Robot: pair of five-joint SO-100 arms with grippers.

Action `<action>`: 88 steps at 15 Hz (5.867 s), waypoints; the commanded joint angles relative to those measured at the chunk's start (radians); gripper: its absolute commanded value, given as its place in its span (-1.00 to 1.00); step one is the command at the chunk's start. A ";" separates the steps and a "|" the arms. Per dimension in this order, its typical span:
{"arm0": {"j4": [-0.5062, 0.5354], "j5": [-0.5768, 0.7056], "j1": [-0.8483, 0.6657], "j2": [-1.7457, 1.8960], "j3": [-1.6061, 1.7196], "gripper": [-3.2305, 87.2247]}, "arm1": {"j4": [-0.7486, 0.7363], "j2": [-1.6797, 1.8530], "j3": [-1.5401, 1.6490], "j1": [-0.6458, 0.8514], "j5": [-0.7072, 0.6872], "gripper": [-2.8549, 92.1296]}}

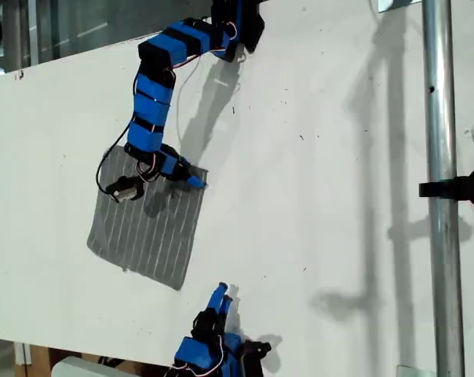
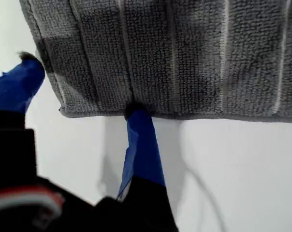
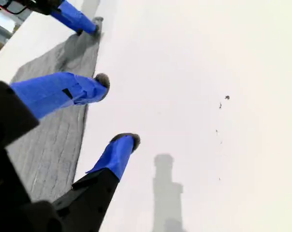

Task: Grasp corners of a towel and fold twice.

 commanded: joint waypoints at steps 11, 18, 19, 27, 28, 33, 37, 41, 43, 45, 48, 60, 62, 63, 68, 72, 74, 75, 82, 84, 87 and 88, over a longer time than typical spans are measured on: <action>0.336 0.824 -0.710 -1.057 -1.091 -0.31 | 0.021 0.083 -0.032 -0.052 0.023 -0.94; 0.249 0.927 -0.818 -1.454 -1.201 -0.20 | 0.031 0.146 -0.023 -0.083 0.034 -0.94; 0.221 0.943 -0.842 -1.506 -1.206 -0.20 | 0.031 0.152 -0.023 -0.087 0.035 -0.94; 0.064 0.927 -0.877 -1.971 -1.304 -0.20 | 0.043 0.215 -0.018 -0.094 0.035 -0.94; 0.063 0.913 -0.873 -2.017 -1.327 -0.23 | 0.043 0.216 -0.018 -0.092 0.035 -0.94; 0.064 0.902 -0.884 -2.054 -1.336 -0.96 | 0.031 0.229 0.006 -0.083 0.035 -0.94; 0.137 0.844 -0.781 -1.830 -1.246 -0.99 | 0.028 0.282 0.071 -0.115 0.049 -0.94; 0.202 0.663 -0.514 -1.536 -1.100 -0.99 | 0.035 0.442 0.207 -0.307 0.163 -0.94; 0.213 0.537 -0.325 -1.436 -1.039 -0.99 | 0.057 0.495 0.241 -0.420 0.239 -0.94; 0.215 0.393 -0.103 -1.351 -0.973 -0.99 | 0.081 0.528 0.273 -0.541 0.322 -0.94; 0.224 0.178 0.156 -1.328 -0.936 -0.99 | 0.087 0.529 0.247 -0.689 0.459 -0.94; 0.227 0.876 -0.638 -1.842 -1.542 -0.99 | -0.054 0.627 0.373 0.003 0.129 -0.94; 0.298 0.914 -0.684 -1.948 -1.818 -0.99 | -0.114 0.660 0.359 0.086 0.060 -0.94; 0.288 0.930 -0.707 -1.934 -1.875 -0.99 | -0.106 0.680 0.327 0.127 0.035 -0.94; 0.261 0.919 -0.713 -1.763 -1.744 -0.99 | -0.052 0.805 0.334 0.094 0.020 -0.94; 0.235 0.816 -0.617 -1.761 -1.511 -0.98 | -0.095 0.744 0.523 -0.060 0.160 -0.94; 0.183 0.779 -0.603 -1.758 -1.399 -0.94 | -0.175 0.673 0.606 -0.087 0.201 -0.94; 0.166 0.765 -0.598 -1.763 -1.359 -0.93 | -0.192 0.623 0.617 -0.089 0.216 -0.94; 0.221 0.667 -0.692 -1.746 -1.310 -0.43 | -0.192 0.523 0.565 -0.031 0.278 -0.07; 0.279 0.604 -0.704 -1.643 -1.321 -0.25 | -0.104 0.646 0.581 0.000 0.282 -0.03; 0.278 0.512 -0.698 -1.433 -1.184 -0.27 | -0.067 1.068 0.871 0.061 0.347 -0.03; 0.255 0.502 -0.672 -1.322 -1.112 -0.27 | -0.044 1.247 1.006 0.091 0.391 -0.03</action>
